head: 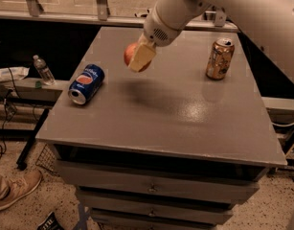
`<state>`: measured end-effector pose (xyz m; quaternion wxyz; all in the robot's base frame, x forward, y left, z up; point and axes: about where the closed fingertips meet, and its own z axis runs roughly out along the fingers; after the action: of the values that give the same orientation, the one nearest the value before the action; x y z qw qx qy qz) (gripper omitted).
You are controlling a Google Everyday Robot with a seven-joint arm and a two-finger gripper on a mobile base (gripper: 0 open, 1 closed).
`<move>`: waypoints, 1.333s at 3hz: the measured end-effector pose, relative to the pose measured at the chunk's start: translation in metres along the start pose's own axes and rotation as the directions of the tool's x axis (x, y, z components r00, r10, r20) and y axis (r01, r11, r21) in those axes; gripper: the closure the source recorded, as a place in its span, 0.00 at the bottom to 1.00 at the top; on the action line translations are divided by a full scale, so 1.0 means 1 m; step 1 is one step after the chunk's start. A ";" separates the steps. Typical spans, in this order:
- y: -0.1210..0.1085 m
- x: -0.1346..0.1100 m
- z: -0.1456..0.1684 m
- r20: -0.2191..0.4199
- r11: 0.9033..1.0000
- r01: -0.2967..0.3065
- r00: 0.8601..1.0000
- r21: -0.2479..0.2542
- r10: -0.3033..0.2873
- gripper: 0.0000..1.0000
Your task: Move apple near pepsi can
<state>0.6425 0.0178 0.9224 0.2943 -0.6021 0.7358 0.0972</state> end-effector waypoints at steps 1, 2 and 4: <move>0.048 -0.013 0.020 0.020 0.995 0.060 0.998 -0.079 -0.058 1.00; 0.068 -0.012 0.036 0.034 0.990 0.064 0.998 -0.126 -0.061 1.00; 0.078 -0.011 0.053 0.049 0.989 0.034 0.998 -0.147 -0.027 1.00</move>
Offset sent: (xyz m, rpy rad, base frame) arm -0.0648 0.0552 -0.0560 0.0413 0.1057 0.1555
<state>0.5863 0.0730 0.8689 0.2676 -0.6309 0.7102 0.1610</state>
